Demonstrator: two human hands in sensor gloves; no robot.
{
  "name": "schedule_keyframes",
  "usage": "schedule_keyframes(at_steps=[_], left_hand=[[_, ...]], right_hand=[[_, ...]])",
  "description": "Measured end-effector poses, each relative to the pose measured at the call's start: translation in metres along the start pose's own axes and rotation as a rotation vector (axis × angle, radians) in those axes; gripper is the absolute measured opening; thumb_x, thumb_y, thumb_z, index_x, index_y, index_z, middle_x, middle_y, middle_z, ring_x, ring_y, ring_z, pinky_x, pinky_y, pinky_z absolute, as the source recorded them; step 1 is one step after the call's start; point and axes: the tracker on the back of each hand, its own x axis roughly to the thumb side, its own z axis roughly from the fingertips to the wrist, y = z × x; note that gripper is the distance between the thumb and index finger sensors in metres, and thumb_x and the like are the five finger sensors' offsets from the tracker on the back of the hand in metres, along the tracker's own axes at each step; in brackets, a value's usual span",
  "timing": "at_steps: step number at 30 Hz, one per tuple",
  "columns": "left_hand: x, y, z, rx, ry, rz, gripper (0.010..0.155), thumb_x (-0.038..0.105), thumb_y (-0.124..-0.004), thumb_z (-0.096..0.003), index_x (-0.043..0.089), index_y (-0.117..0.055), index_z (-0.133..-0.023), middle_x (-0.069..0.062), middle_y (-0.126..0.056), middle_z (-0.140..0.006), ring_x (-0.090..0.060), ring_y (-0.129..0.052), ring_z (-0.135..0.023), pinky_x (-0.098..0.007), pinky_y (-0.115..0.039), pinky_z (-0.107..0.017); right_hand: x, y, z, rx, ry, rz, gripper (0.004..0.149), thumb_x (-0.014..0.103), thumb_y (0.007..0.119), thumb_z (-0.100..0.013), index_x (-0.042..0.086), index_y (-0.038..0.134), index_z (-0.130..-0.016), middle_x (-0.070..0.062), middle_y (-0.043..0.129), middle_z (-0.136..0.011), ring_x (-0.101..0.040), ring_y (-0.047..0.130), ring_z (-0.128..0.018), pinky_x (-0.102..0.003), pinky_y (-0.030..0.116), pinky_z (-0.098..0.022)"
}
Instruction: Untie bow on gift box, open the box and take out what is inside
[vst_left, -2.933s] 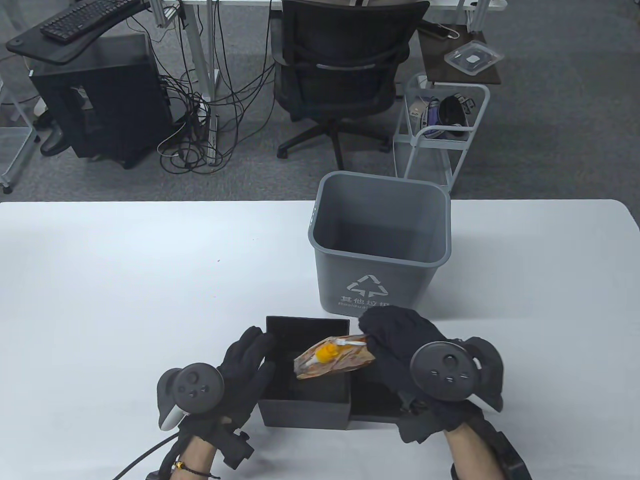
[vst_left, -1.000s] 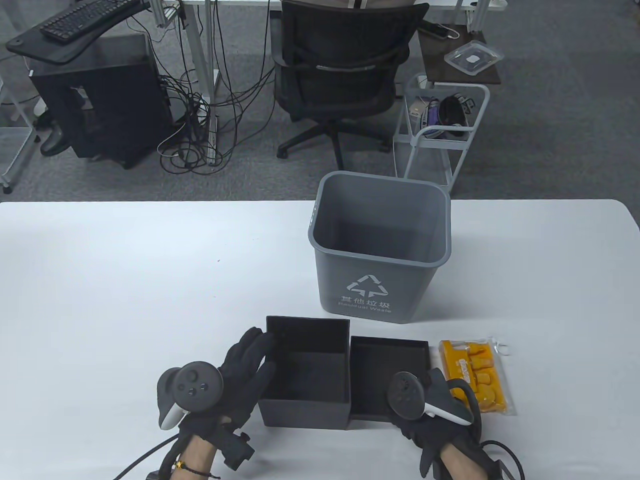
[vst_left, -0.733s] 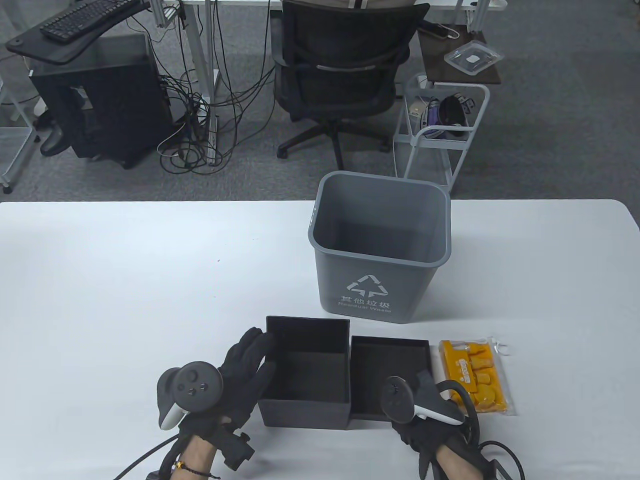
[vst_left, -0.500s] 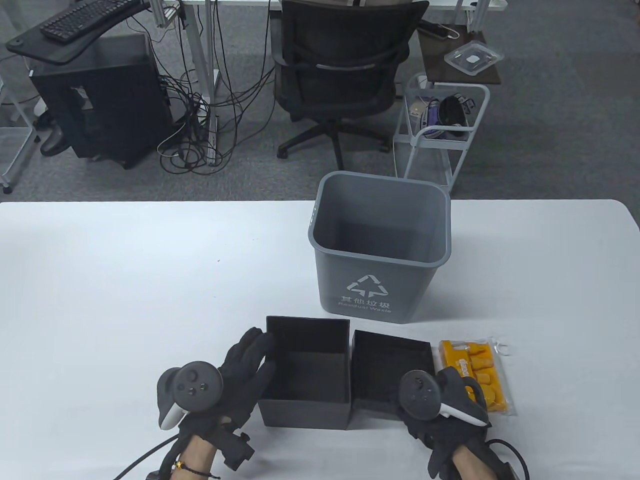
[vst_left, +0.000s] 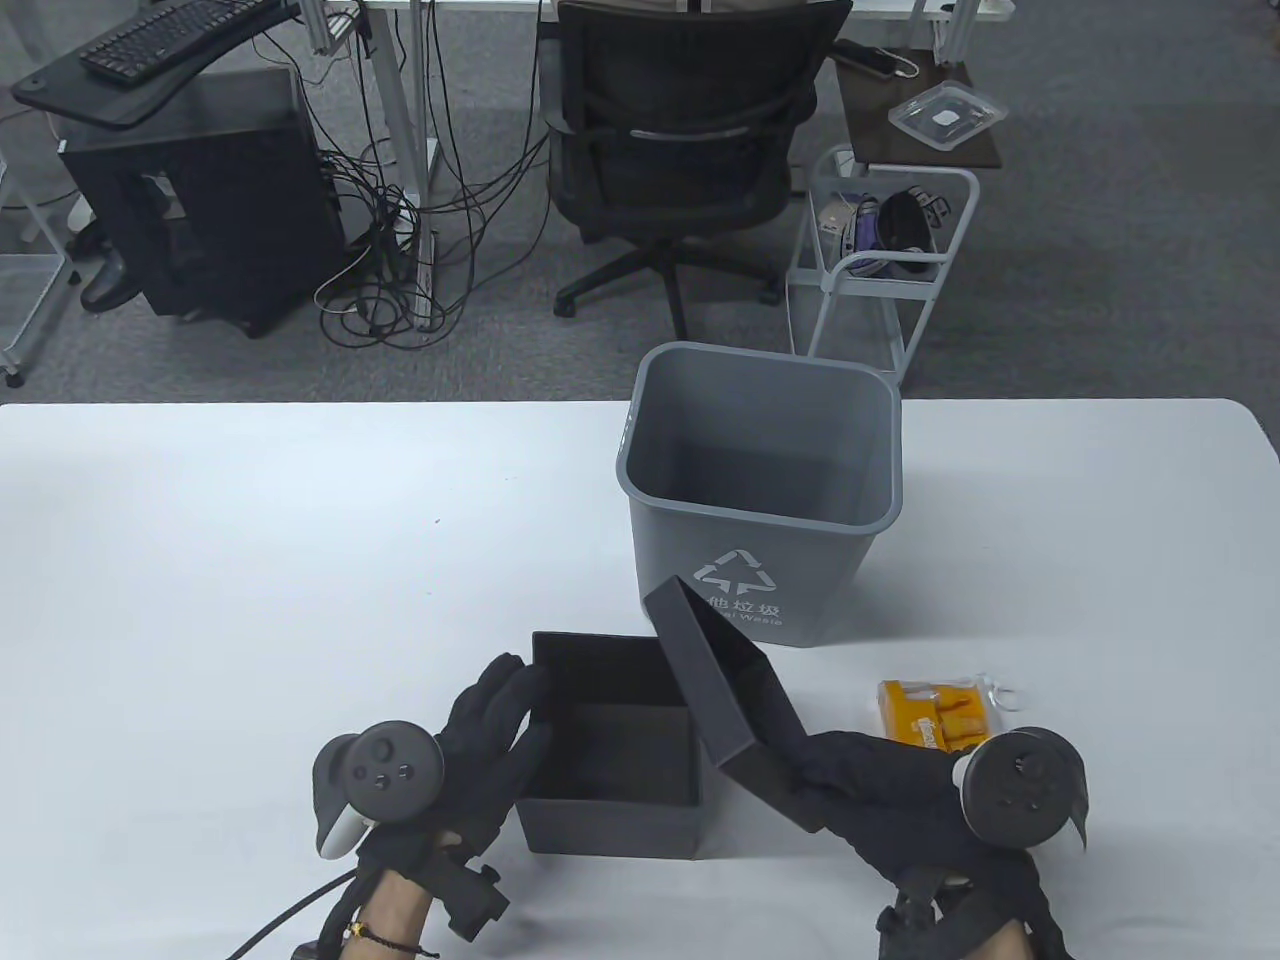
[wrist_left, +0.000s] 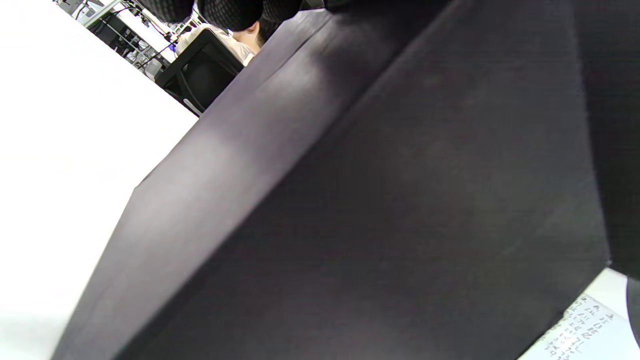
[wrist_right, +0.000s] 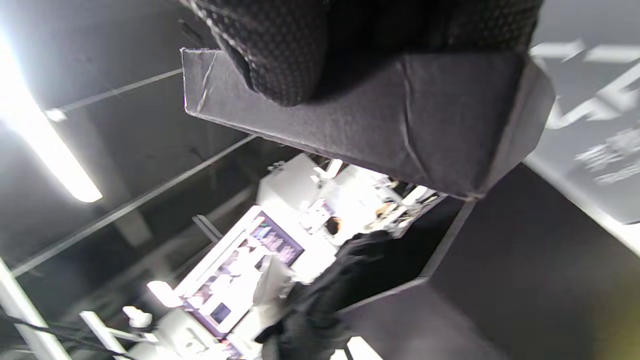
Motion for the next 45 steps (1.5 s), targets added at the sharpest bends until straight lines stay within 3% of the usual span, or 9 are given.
schedule_keyframes(at_steps=[5, 13, 17, 20, 25, 30, 37, 45], left_hand=[[0.013, 0.012, 0.005, 0.101, -0.117, 0.106, 0.067, 0.050, -0.059, -0.0627, 0.013, -0.040, -0.115, -0.021, -0.038, -0.119, -0.050, -0.049, -0.104, -0.062, -0.052, -0.072], [0.022, 0.012, 0.006, 0.083, -0.303, 0.503, 0.062, 0.044, -0.058, -0.0634, 0.017, -0.040, -0.116, -0.015, -0.057, -0.117, -0.048, -0.056, -0.103, -0.062, -0.054, -0.072], [0.026, 0.016, 0.009, 0.154, -0.324, 0.501, 0.060, 0.041, -0.059, -0.0625, 0.013, -0.046, -0.114, -0.016, -0.068, -0.109, -0.046, -0.069, -0.096, -0.062, -0.062, -0.069], [0.025, 0.021, 0.011, 0.211, -0.323, 0.473, 0.061, 0.043, -0.063, -0.0612, 0.010, -0.052, -0.111, -0.015, -0.077, -0.101, -0.044, -0.079, -0.087, -0.061, -0.069, -0.064], [0.018, 0.028, 0.014, 0.278, -0.287, 0.493, 0.067, 0.047, -0.073, -0.0578, 0.008, -0.055, -0.109, -0.013, -0.084, -0.091, -0.041, -0.086, -0.078, -0.059, -0.073, -0.059], [0.017, 0.032, 0.016, 0.313, -0.224, 0.373, 0.074, 0.051, -0.076, -0.0559, 0.009, -0.052, -0.111, -0.010, -0.090, -0.083, -0.037, -0.091, -0.070, -0.057, -0.078, -0.053], [0.016, 0.032, 0.017, 0.323, -0.157, 0.278, 0.074, 0.053, -0.077, -0.0551, 0.008, -0.055, -0.110, -0.012, -0.095, -0.071, -0.034, -0.097, -0.057, -0.054, -0.082, -0.044], [0.017, 0.031, 0.016, 0.308, -0.087, 0.108, 0.070, 0.054, -0.075, -0.0560, 0.002, -0.067, -0.102, -0.009, -0.100, -0.058, -0.030, -0.101, -0.044, -0.051, -0.085, -0.035]], right_hand=[[0.009, 0.020, -0.021, 0.093, -0.069, -0.136, 0.042, 0.026, 0.082, -0.049, 0.022, 0.082, -0.091, -0.009, 0.093, -0.083, -0.031, 0.095, -0.068, -0.043, 0.081, -0.052], [-0.005, 0.049, -0.042, 0.221, -0.135, -0.539, 0.042, 0.026, 0.081, -0.050, 0.024, 0.081, -0.092, -0.008, 0.093, -0.085, -0.031, 0.094, -0.070, -0.043, 0.080, -0.053], [-0.024, 0.056, -0.043, 0.227, -0.133, -0.736, 0.042, 0.027, 0.081, -0.050, 0.026, 0.081, -0.092, -0.007, 0.092, -0.086, -0.030, 0.093, -0.071, -0.042, 0.080, -0.055], [-0.036, 0.056, -0.042, 0.170, -0.090, -0.778, 0.044, 0.029, 0.080, -0.051, 0.027, 0.078, -0.095, -0.006, 0.090, -0.088, -0.030, 0.092, -0.073, -0.041, 0.080, -0.055], [-0.050, 0.052, -0.037, 0.019, 0.041, -0.689, 0.048, 0.037, 0.076, -0.055, 0.026, 0.068, -0.101, -0.006, 0.087, -0.090, -0.028, 0.092, -0.073, -0.038, 0.080, -0.055], [-0.057, 0.048, -0.027, -0.218, 0.198, -0.424, 0.060, 0.043, 0.075, -0.056, 0.024, 0.053, -0.108, -0.005, 0.084, -0.092, -0.024, 0.095, -0.067, -0.033, 0.083, -0.051], [-0.060, 0.054, -0.023, -0.262, 0.246, -0.321, 0.075, 0.049, 0.081, -0.052, 0.018, 0.046, -0.111, -0.012, 0.081, -0.094, -0.028, 0.094, -0.066, -0.036, 0.083, -0.049], [-0.061, 0.058, -0.021, -0.316, 0.307, -0.135, 0.070, 0.052, 0.080, -0.051, 0.017, 0.057, -0.107, -0.014, 0.087, -0.086, -0.028, 0.097, -0.059, -0.036, 0.084, -0.044]])
